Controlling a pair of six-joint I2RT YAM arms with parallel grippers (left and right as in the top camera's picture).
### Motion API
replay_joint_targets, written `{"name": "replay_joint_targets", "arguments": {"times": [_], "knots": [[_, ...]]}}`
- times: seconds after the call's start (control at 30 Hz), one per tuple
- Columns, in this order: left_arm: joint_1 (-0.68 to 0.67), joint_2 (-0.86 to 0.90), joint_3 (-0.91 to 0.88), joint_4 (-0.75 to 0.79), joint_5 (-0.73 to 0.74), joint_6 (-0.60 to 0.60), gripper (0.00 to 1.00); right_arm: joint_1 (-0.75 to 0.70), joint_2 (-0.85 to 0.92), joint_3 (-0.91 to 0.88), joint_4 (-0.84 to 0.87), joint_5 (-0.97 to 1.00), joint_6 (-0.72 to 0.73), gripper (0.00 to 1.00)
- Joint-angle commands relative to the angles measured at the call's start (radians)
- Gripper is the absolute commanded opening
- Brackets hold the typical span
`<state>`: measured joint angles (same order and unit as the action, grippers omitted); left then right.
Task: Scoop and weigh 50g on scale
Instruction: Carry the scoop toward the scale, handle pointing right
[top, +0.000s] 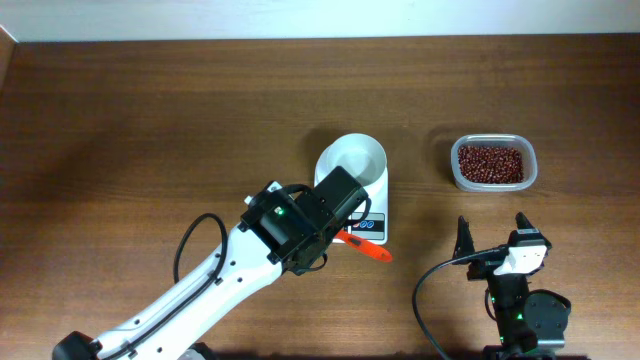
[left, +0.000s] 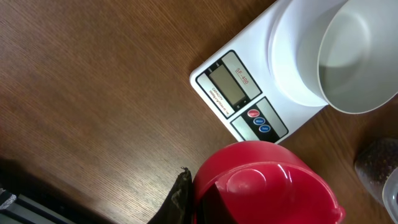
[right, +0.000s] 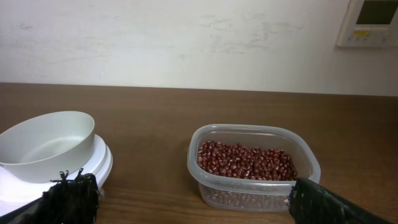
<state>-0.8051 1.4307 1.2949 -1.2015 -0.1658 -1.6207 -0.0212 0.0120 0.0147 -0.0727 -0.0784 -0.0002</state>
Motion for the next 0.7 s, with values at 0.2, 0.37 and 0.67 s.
{"name": "replay_joint_targets", "arguments": {"times": [0.2, 0.37, 0.67], "knots": [[0.142, -0.002, 0.01, -0.115, -0.058, -0.017, 0.0, -0.005, -0.006, -0.009, 0.0, 0.005, 0.0, 0.99], [0.318, -0.063, 0.015, -0.125, -0.048, 0.04, 0.0, -0.005, -0.006, -0.009, 0.0, 0.005, 0.0, 0.99], [0.455, -0.101, 0.063, -0.126, 0.125, 0.157, 0.0, -0.005, -0.006, -0.009, 0.0, 0.005, 0.0, 0.99]]}}
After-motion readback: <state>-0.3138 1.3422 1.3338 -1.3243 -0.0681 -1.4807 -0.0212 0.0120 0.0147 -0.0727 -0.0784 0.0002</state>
